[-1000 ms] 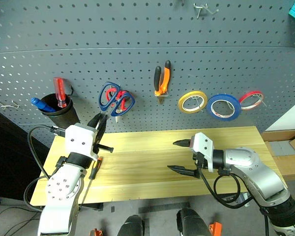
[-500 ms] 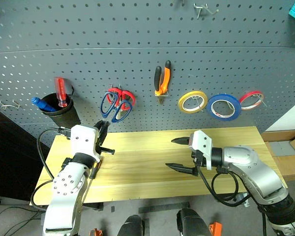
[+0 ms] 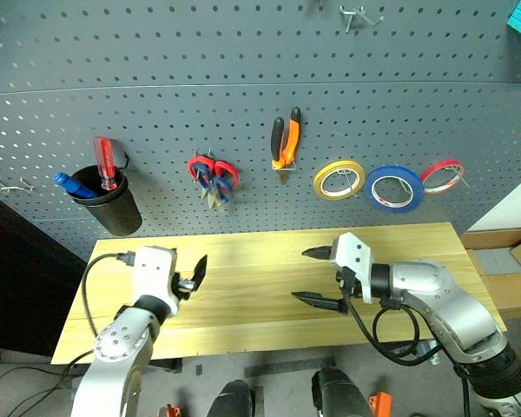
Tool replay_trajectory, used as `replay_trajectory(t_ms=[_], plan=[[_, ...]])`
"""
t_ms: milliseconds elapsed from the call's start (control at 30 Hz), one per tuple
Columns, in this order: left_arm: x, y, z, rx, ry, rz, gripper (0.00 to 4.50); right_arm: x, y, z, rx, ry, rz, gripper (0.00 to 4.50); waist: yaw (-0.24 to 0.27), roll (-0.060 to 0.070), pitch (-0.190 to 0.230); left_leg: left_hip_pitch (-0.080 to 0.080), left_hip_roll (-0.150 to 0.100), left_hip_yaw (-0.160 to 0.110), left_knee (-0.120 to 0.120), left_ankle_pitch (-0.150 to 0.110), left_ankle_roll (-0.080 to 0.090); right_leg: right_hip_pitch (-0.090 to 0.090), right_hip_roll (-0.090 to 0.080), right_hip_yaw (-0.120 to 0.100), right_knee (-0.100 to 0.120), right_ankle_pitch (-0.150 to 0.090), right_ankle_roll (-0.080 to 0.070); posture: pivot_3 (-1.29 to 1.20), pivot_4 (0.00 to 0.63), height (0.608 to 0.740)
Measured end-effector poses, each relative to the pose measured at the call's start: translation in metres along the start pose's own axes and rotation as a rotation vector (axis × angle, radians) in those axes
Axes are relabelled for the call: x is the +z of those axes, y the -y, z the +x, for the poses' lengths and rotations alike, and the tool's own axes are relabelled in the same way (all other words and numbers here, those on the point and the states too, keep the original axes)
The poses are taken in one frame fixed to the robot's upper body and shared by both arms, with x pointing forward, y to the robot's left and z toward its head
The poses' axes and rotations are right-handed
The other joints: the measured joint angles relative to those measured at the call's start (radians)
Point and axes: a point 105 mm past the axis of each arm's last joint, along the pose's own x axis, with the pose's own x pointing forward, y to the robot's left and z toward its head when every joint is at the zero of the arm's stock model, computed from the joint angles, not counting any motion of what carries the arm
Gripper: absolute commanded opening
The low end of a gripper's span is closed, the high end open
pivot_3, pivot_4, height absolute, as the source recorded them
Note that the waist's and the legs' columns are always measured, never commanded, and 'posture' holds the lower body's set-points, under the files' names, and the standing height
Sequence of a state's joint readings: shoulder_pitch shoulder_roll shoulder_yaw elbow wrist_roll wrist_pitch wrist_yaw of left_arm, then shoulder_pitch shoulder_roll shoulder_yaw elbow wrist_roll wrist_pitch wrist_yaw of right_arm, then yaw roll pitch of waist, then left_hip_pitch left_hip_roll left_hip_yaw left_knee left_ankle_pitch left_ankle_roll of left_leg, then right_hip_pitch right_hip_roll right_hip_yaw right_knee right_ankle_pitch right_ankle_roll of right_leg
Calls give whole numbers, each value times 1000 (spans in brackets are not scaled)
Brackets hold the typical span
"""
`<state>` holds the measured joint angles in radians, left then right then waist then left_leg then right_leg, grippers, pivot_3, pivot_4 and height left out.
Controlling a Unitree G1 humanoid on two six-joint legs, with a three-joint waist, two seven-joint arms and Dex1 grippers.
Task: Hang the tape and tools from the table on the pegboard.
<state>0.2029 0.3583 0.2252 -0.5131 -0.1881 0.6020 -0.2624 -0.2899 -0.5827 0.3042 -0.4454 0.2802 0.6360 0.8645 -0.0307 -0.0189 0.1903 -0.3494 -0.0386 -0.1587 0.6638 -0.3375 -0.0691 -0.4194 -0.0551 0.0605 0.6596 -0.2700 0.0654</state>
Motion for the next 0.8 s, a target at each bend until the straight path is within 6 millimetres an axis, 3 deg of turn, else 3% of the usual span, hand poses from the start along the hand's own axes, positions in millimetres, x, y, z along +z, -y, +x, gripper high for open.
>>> replay_trajectory(t_ms=[100,233,667,800], plan=[[-36,-22,-10,57,-196,-40,3507,4,-5,13,32,-17,91,4500,-1,1,1,1,0,-1,0,0,1,0,0,1,1,0,0,16,203,740],[-63,-29,-13,79,-334,-104,3507,14,-6,22,63,-39,101,4500,10,1,1,1,-1,-3,1,0,0,1,0,-4,1,0,0,9,203,740],[-67,-49,17,116,-363,-136,3507,34,-16,41,87,7,-104,4500,3,1,1,0,0,-4,-1,1,-2,-1,-2,-4,-1,0,0,-20,209,740],[-84,-49,19,118,-425,-174,3507,38,-15,43,69,17,-154,4500,-2,1,1,0,0,-4,-1,1,-2,-1,-2,-3,0,0,0,-28,210,740]])
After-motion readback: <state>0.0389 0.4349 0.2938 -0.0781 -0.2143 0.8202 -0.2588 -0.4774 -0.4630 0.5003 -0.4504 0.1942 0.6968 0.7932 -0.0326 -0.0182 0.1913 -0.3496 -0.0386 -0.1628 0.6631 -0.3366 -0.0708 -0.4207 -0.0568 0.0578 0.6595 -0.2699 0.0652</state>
